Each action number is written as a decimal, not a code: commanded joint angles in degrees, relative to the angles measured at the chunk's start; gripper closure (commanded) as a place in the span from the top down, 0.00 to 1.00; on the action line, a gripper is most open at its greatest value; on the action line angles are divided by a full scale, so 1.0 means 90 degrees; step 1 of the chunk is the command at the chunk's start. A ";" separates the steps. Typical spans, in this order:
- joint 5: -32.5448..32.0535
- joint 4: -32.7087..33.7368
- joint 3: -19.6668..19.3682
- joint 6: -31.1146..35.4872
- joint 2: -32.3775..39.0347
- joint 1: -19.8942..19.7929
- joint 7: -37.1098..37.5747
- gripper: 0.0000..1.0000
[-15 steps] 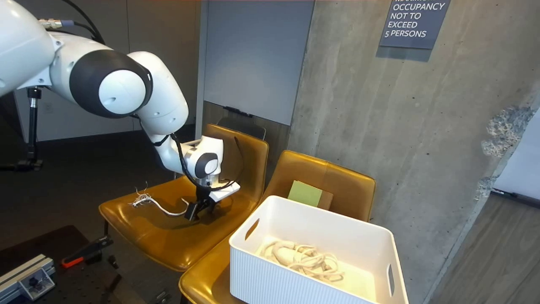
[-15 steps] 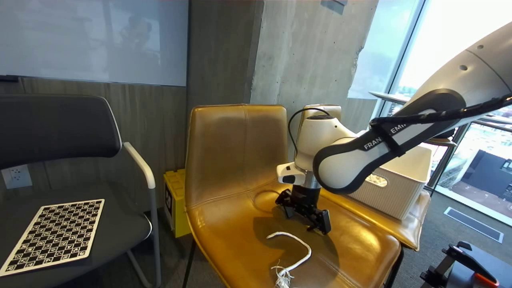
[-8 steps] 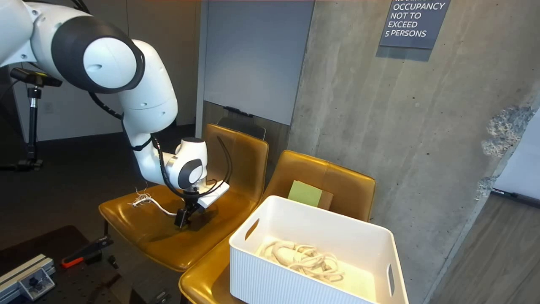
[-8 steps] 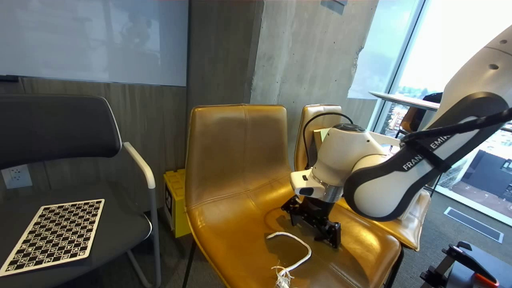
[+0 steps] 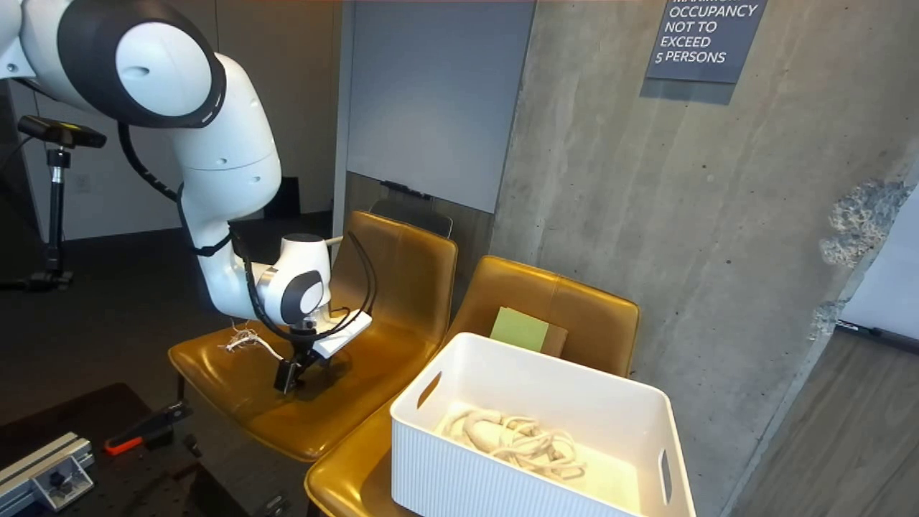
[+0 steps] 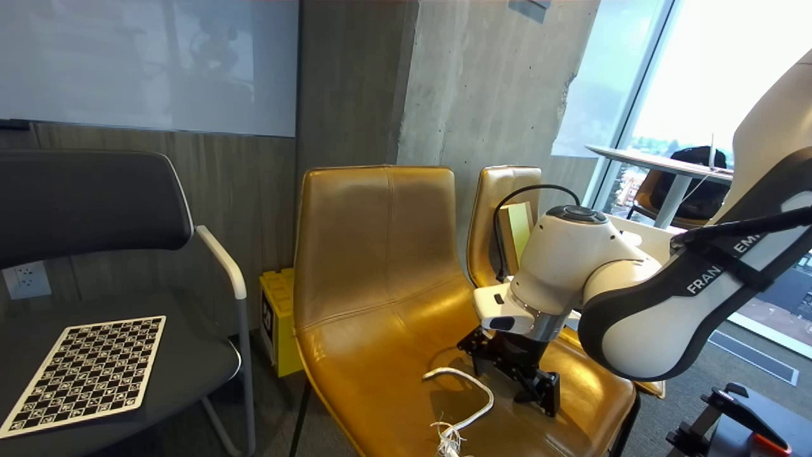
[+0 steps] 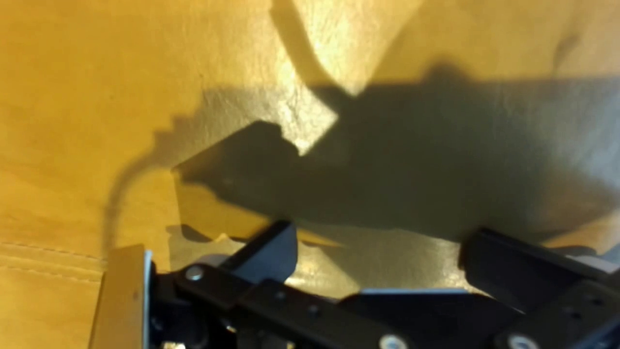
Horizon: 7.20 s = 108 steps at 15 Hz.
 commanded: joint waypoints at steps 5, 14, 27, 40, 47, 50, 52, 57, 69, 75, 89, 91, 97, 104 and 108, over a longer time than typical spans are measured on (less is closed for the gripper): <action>-0.0115 0.0251 -0.0001 -0.0663 -0.0091 -0.0026 0.0188 1.00; -0.0610 -0.0523 0.0007 -0.1259 -0.0889 0.0554 0.0697 1.00; -0.1857 -0.0248 -0.0152 -0.1041 -0.0807 0.1480 0.2211 1.00; -0.2414 0.0236 0.0510 -0.1383 -0.0254 0.0893 0.2500 1.00; -0.2360 0.0483 0.0552 -0.1531 -0.0086 0.0775 0.2435 0.60; -0.2265 0.0601 0.0590 -0.1638 -0.0058 0.0692 0.2370 0.35; -0.2189 0.0708 0.0595 -0.1652 0.0018 0.0633 0.2318 0.21; -0.1721 0.0963 0.0678 -0.1716 0.0124 0.0388 0.1879 0.00; -0.0639 0.0843 0.0365 -0.2106 -0.1653 -0.0690 0.1101 0.00; 0.0494 0.0175 0.0339 -0.1777 -0.3210 -0.1682 0.0123 0.00; 0.0519 0.3585 -0.1401 -0.5005 -0.2628 -0.2049 0.0150 0.00; 0.0483 0.4235 -0.1427 -0.5415 -0.2148 -0.2076 0.0258 0.00; 0.0427 0.6123 -0.1460 -0.6676 -0.0813 -0.2206 0.0310 0.00; 0.0354 0.6952 -0.1778 -0.7503 -0.0097 -0.2258 0.0275 0.04; 0.0304 0.7538 -0.1837 -0.7731 0.0375 -0.2338 0.0267 0.27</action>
